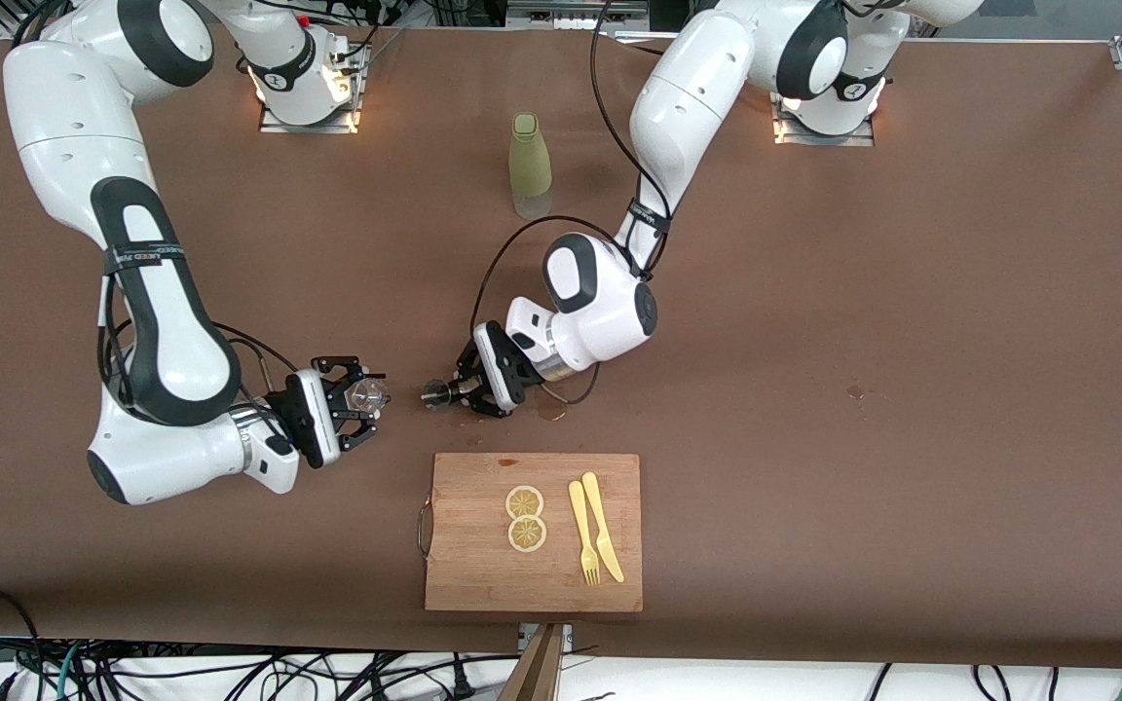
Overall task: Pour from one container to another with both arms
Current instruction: 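Lower the cup with the right gripper while the left gripper carries the jigger back, then set the jigger down and open the left gripper while the right gripper releases the cup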
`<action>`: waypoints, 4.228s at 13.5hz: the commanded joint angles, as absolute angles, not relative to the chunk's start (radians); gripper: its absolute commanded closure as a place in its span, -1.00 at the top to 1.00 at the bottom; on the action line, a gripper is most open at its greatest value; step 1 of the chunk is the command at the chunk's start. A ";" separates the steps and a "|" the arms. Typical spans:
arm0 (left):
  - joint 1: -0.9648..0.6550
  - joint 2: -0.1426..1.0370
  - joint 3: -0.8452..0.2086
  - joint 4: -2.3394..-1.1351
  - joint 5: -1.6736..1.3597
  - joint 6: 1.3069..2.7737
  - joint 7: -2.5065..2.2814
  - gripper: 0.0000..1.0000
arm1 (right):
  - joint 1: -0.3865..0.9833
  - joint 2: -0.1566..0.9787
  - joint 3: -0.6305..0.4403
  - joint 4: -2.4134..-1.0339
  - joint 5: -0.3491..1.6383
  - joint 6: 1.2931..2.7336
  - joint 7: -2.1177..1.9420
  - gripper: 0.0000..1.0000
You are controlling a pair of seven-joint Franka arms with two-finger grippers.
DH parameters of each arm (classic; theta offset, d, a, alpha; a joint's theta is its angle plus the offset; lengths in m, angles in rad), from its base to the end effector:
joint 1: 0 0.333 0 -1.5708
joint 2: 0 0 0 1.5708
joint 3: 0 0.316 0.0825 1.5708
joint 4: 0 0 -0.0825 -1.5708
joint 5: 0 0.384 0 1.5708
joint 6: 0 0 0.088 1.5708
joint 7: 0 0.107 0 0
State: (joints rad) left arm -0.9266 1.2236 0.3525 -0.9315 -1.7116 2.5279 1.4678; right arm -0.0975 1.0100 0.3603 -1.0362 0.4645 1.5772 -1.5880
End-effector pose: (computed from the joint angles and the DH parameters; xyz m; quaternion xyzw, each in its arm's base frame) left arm 0.6101 -0.5358 0.1720 0.7519 -0.4487 0.3422 0.3408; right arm 0.7181 0.1502 0.2448 -0.6155 -0.6638 -0.0875 0.4157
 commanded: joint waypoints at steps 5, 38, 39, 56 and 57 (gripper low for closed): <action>-0.652 1.146 0.243 -0.965 -1.749 2.199 1.779 -1.00 | -0.213 1.011 0.357 -1.077 0.618 1.585 -1.775 -0.25; 0.305 1.097 0.164 -1.207 -0.698 1.111 2.804 -1.00 | -0.351 1.126 0.108 -1.309 1.062 1.697 -2.401 0.99; 0.319 1.104 0.163 -1.207 -0.689 1.111 2.830 -1.00 | -0.351 1.123 0.095 -1.307 1.062 1.691 -2.398 0.99; 0.351 1.088 0.172 -1.210 -0.678 1.126 2.928 1.00 | -0.316 0.885 -0.107 -1.000 0.810 1.371 -1.445 0.99; 0.353 1.062 0.173 -1.210 -0.677 1.138 2.915 1.00 | -0.302 0.862 -0.106 -0.979 0.757 1.382 -1.334 0.99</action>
State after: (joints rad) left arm 0.3493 1.1134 0.1620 -1.2051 -0.7159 1.1479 2.7467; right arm -0.3304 0.9162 -0.1041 -0.9891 0.8312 1.3738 -1.5046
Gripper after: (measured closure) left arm 0.163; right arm 0.000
